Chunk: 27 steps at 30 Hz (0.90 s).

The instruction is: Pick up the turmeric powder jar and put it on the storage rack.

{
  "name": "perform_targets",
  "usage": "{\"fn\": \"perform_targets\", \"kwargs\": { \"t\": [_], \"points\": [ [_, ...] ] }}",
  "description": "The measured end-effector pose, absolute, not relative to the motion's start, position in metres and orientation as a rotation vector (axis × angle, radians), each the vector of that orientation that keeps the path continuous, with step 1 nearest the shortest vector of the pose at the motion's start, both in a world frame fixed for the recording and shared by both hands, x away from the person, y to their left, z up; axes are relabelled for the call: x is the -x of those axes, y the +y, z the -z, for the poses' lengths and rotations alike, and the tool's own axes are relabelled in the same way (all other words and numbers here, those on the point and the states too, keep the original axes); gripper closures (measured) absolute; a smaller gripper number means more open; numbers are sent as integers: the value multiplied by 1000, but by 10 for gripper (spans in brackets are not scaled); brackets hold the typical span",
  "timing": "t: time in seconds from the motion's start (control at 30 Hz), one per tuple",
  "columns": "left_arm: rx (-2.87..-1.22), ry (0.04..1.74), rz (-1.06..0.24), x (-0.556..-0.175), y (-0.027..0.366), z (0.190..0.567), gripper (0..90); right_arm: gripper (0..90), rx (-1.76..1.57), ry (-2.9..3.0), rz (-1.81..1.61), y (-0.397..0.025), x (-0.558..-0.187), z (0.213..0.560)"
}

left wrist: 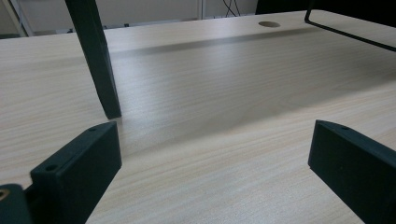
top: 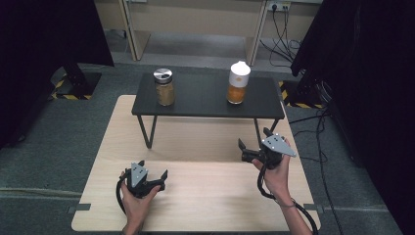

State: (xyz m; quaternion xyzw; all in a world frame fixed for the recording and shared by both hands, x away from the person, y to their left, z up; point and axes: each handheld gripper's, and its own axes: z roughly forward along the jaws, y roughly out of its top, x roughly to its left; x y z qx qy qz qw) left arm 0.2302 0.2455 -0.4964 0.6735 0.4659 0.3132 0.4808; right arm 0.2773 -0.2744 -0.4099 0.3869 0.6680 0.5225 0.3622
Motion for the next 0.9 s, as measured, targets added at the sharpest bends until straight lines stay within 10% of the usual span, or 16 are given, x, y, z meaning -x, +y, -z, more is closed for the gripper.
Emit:
{"fn": "perform_targets", "kwargs": {
  "t": [0.9],
  "points": [
    [-1641, 1135, -771, -230, 245, 497, 18, 3, -1109, 1772, -1311, -289, -261, 449]
  ]
}}
